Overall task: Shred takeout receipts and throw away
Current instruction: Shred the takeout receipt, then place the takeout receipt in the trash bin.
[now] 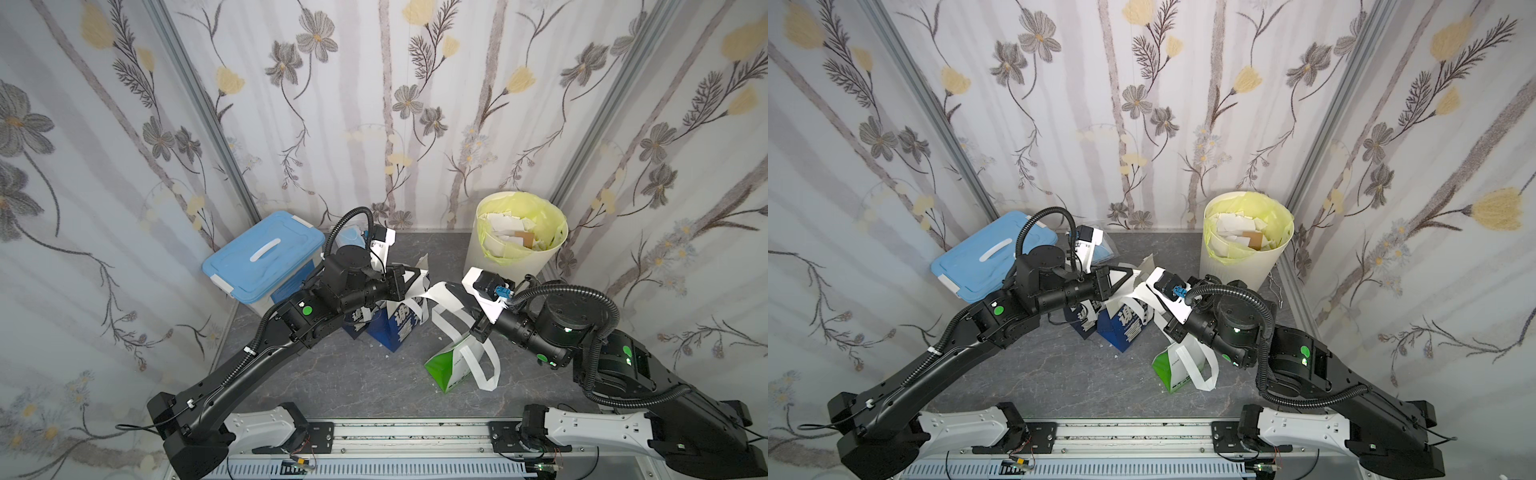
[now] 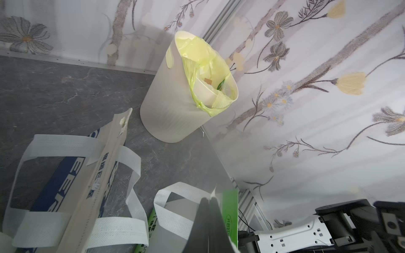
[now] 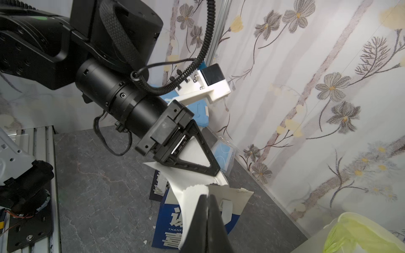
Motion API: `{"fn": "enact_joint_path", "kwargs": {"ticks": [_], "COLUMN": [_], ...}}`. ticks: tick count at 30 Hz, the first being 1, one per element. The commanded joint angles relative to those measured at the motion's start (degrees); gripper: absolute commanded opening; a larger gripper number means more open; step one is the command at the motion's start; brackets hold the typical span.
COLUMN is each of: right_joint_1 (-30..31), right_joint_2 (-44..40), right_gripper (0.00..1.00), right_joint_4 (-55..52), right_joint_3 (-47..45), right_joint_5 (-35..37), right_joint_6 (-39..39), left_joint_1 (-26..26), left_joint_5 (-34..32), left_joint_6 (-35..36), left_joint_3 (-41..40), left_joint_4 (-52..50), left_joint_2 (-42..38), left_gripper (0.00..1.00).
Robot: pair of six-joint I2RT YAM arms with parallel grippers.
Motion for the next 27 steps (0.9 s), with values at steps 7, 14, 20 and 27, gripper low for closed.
{"fn": "enact_joint_path", "kwargs": {"ticks": [7, 14, 20, 27], "right_joint_1": [-15.16, -38.87, -54.11, -62.0], "right_joint_2": [0.26, 8.63, 17.86, 35.8], "right_gripper": [0.0, 0.0, 0.0, 0.09], "right_joint_4": [13.29, 8.64, 7.93, -3.66], "right_joint_3": [1.06, 5.4, 10.07, 23.49], "right_joint_5": [8.36, 5.23, -1.3, -3.15], "right_joint_6": [12.57, 27.38, 37.76, 41.03], "left_joint_1": [0.15, 0.16, 0.15, 0.2], "left_joint_5": [-5.38, -4.18, -2.09, -0.79], "left_joint_6": [4.67, 3.57, 0.98, -1.27], "left_joint_3": [0.31, -2.63, -5.35, -5.98], "left_joint_4": [-0.24, 5.68, 10.74, 12.98], "left_joint_2": [-0.32, -3.22, -5.3, -6.46], "left_gripper": [0.0, 0.0, 0.0, 0.0]}}
